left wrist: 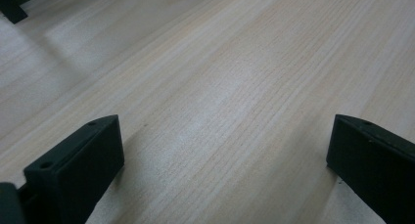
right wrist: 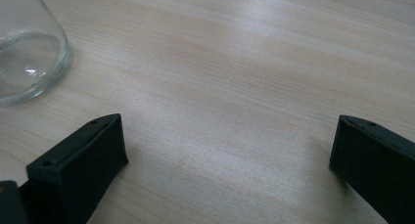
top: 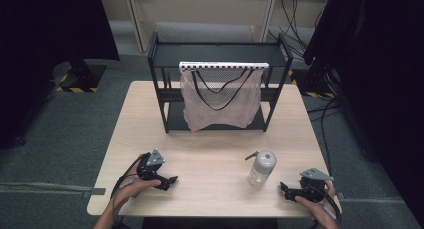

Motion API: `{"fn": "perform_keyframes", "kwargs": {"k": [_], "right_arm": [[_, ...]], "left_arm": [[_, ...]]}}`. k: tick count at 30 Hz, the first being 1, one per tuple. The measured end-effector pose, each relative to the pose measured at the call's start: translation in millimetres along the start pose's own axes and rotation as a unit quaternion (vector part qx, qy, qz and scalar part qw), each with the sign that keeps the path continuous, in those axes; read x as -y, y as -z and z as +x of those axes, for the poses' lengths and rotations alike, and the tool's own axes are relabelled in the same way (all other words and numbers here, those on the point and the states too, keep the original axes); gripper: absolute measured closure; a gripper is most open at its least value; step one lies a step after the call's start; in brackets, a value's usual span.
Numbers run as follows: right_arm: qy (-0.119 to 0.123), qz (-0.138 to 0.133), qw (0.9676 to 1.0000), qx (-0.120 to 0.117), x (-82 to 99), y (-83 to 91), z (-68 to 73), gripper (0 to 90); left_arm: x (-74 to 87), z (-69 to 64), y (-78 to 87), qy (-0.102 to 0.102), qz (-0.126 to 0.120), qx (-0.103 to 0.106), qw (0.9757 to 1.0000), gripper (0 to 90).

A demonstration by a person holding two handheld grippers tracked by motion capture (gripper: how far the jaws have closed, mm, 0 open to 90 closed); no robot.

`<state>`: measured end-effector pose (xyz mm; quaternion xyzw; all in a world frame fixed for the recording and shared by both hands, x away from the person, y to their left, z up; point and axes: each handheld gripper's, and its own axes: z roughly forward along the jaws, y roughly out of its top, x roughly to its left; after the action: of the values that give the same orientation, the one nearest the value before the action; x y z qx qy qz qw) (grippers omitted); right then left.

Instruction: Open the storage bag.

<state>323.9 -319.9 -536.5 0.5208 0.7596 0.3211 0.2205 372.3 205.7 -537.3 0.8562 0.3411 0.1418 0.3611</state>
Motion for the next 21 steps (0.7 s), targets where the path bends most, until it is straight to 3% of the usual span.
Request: {"fn": "perform_keyframes", "kwargs": {"k": [14,21], "right_arm": [[-0.003,0.0,1.0,0.0,0.1,0.1,0.5,0.3],[-0.003,0.0,1.0,0.0,0.1,0.1,0.5,0.3]], "left_arm": [[-0.9,-1.5,-0.7,-0.005,-0.003,0.001,1.0,0.7],[-9.1,-10.6,1.7,-0.028,-0.014,0.003,0.9995,2.5]]}}
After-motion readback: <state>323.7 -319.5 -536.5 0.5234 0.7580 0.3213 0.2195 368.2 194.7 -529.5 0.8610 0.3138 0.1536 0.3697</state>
